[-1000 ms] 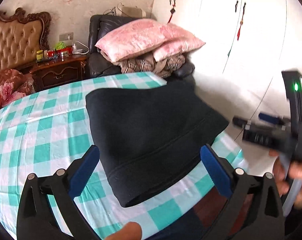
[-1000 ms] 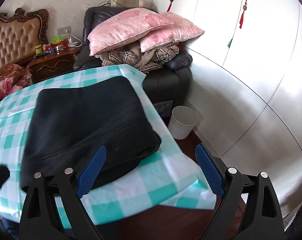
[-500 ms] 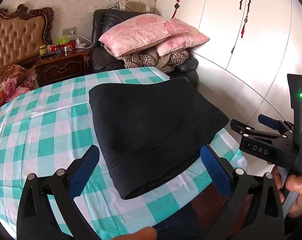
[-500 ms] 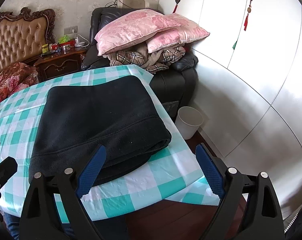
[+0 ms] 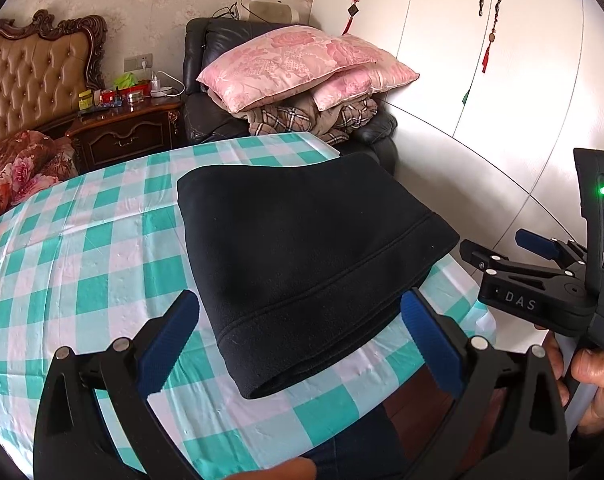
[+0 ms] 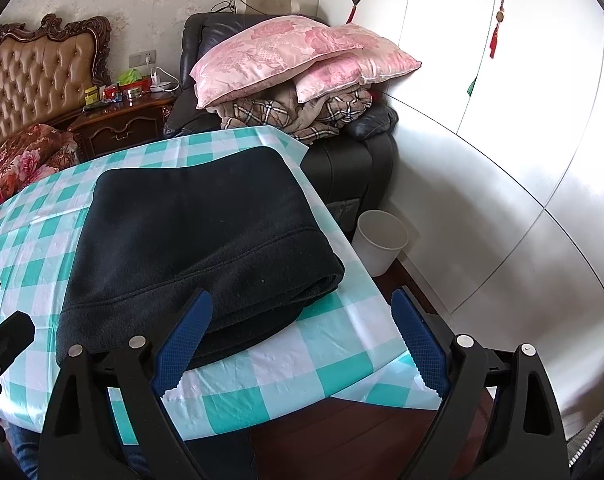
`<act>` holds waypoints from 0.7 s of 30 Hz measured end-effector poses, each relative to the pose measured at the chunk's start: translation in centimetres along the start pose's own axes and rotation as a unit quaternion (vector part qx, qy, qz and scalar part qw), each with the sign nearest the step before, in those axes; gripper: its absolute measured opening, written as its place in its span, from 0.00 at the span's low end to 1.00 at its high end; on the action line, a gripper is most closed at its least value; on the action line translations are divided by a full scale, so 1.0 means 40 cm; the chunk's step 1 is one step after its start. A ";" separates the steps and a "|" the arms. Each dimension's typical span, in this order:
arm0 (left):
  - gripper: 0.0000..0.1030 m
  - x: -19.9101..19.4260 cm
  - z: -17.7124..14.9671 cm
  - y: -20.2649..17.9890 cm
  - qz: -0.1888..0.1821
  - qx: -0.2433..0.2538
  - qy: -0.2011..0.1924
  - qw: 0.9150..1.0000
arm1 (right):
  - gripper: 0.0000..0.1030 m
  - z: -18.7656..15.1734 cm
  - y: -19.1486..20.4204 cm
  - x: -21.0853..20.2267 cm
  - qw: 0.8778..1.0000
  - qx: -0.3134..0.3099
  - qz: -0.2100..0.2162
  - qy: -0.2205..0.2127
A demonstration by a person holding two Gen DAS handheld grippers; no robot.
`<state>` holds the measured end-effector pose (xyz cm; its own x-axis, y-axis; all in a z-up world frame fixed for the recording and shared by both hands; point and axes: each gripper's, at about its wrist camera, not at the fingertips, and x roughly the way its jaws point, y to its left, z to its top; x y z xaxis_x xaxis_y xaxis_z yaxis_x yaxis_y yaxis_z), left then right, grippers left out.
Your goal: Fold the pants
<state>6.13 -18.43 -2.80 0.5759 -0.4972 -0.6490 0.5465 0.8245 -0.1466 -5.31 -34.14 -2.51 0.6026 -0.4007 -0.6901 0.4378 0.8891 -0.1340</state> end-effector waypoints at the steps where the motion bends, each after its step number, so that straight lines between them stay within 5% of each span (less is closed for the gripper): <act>1: 0.98 0.000 0.001 0.000 0.001 0.000 0.000 1.000 | 0.85 0.000 0.000 0.000 1.000 0.000 0.000 0.000; 21: 0.98 0.006 -0.002 0.002 -0.001 0.001 0.001 1.000 | 0.85 -0.011 0.000 0.015 1.000 0.000 0.003 0.003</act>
<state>6.27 -18.48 -3.04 0.5735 -0.4989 -0.6498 0.5488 0.8229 -0.1474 -5.24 -34.29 -3.22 0.6008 -0.3948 -0.6951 0.4341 0.8913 -0.1310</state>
